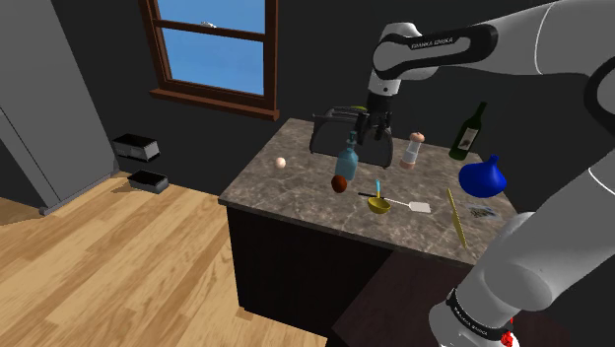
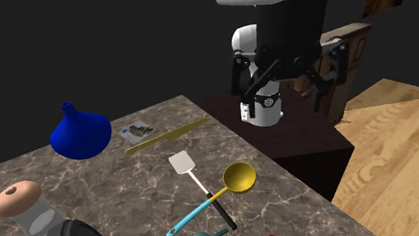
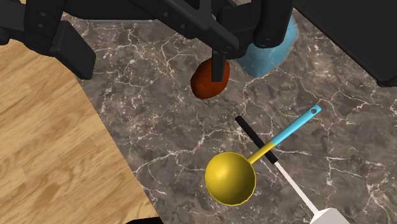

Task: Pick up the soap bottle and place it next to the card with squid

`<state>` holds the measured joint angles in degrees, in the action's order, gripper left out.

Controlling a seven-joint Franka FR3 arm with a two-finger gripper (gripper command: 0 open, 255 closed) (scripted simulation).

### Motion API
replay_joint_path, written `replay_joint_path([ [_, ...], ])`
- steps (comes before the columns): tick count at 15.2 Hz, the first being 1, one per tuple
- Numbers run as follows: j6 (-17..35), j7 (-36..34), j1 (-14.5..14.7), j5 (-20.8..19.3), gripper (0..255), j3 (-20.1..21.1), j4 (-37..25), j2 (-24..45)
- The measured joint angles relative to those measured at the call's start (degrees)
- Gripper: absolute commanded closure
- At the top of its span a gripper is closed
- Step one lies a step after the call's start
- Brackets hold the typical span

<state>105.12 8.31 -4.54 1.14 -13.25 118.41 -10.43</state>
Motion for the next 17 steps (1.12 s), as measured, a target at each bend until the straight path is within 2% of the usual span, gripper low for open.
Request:
replay_joint_path([
  [7,0.66,6.27,-2.16,3.22,0,-3.04,-14.34,15.05],
  [14,-1.03,11.33,-6.18,7.52,0,-4.12,-31.49,30.67],
  [16,-2.75,12.44,-7.90,8.84,0,-4.09,-38.48,35.92],
  [17,-2.60,12.61,-8.14,9.07,0,-4.02,-39.30,36.91],
])
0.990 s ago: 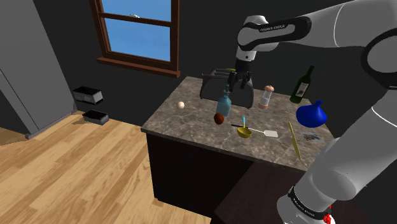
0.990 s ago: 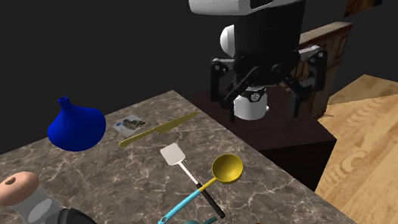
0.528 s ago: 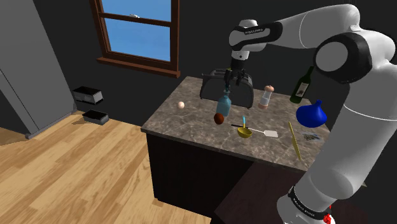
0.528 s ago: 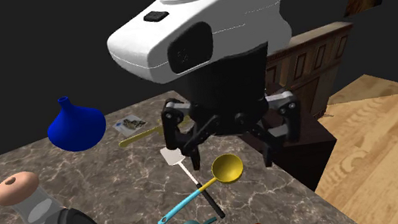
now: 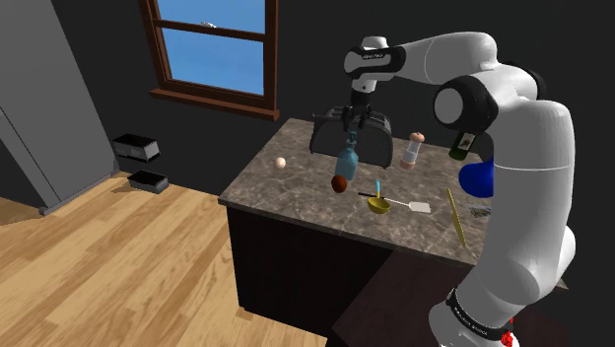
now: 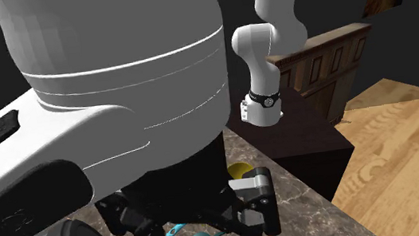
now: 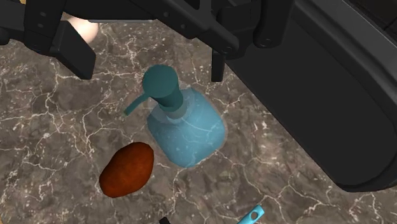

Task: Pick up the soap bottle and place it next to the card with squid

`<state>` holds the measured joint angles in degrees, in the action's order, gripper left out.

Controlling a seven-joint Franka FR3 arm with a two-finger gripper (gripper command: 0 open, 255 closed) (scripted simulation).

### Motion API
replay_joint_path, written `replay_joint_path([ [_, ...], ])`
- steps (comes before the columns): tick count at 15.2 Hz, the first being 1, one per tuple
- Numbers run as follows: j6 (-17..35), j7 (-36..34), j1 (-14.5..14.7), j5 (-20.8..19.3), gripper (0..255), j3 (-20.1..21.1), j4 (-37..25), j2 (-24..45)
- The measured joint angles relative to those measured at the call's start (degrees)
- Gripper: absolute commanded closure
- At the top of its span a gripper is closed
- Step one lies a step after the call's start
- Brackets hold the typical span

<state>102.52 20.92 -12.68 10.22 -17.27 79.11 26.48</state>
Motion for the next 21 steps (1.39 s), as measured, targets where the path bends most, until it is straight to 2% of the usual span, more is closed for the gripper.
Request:
replay_joint_path([
  [7,3.95,0.52,-0.12,0.60,0,0.27,2.10,1.89],
  [13,4.51,0.55,-0.06,0.62,0,0.29,2.66,1.87],
  [14,4.51,0.55,-0.06,0.62,255,0.29,2.66,1.87],
  [21,4.51,0.56,-0.06,0.62,255,0.29,2.65,1.88],
])
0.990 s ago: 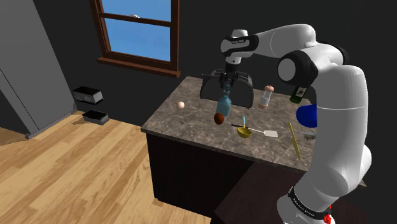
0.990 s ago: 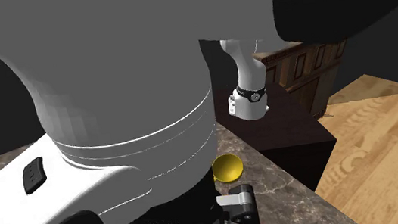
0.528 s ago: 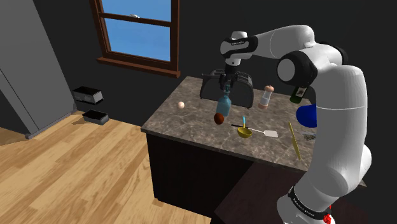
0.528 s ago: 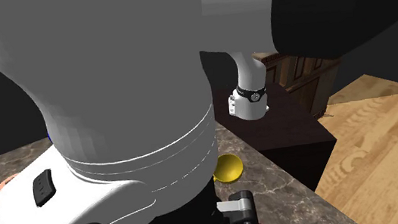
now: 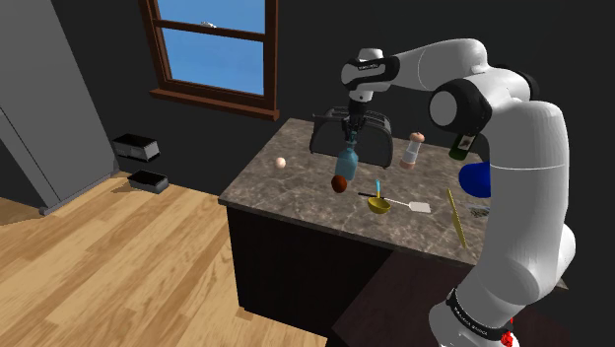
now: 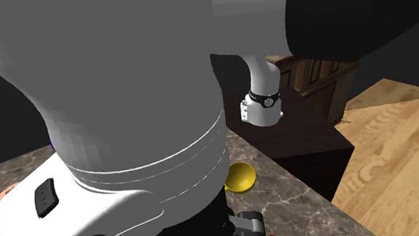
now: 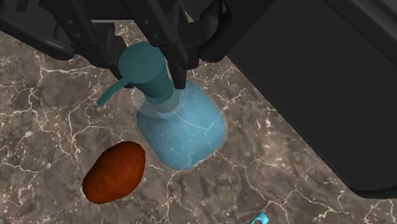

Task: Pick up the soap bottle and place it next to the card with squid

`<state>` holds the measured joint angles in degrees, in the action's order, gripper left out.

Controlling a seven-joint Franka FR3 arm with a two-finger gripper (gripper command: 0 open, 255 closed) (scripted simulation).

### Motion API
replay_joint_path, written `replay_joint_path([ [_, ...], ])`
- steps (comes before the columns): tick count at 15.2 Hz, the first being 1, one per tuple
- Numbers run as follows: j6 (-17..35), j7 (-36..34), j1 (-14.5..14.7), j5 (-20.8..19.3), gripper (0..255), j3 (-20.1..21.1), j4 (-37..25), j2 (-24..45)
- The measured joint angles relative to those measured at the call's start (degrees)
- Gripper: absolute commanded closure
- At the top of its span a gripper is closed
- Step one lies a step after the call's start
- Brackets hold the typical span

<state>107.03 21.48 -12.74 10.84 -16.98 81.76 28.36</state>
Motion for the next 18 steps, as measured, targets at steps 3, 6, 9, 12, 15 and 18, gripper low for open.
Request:
replay_joint_path([
  [3,0.01,0.00,0.00,0.00,255,0.00,0.01,0.00],
  [6,-1.37,-0.10,-0.08,-0.12,255,-0.07,-1.12,-0.24],
  [9,-3.60,-0.44,-0.10,-0.29,255,-0.13,-3.07,-0.59],
  [12,-5.63,-0.62,-0.25,-0.36,255,-0.17,-5.09,-0.61],
  [15,-7.91,-0.74,-0.46,-0.46,255,-0.26,-7.19,-0.81],
  [18,-10.19,-0.90,-0.70,-0.48,255,-0.30,-9.60,-0.69],
])
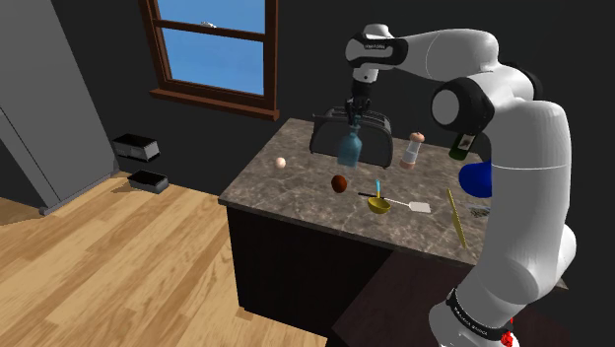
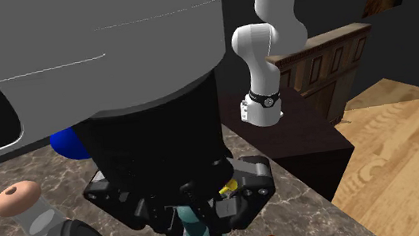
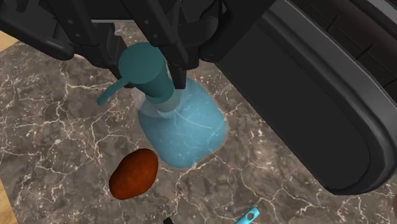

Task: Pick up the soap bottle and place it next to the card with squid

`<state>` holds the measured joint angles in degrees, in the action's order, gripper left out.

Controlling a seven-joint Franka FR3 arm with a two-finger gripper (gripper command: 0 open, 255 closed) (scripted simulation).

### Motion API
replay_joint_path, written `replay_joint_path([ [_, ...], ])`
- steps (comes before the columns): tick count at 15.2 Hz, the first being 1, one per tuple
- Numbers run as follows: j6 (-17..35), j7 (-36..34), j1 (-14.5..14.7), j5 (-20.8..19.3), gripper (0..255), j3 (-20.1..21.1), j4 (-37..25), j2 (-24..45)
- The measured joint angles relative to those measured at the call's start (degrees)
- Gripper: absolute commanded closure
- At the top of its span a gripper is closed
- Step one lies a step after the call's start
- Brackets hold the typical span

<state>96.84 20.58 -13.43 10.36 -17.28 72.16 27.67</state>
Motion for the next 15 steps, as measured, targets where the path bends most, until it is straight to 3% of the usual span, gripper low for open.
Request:
replay_joint_path([
  [4,-2.15,0.10,-0.22,-0.20,255,-0.18,-1.35,-0.79],
  [10,0.57,2.56,0.30,-3.44,255,-1.99,13.90,-13.57],
  [15,0.06,4.97,-0.55,-6.41,255,-3.60,22.13,-22.71],
])
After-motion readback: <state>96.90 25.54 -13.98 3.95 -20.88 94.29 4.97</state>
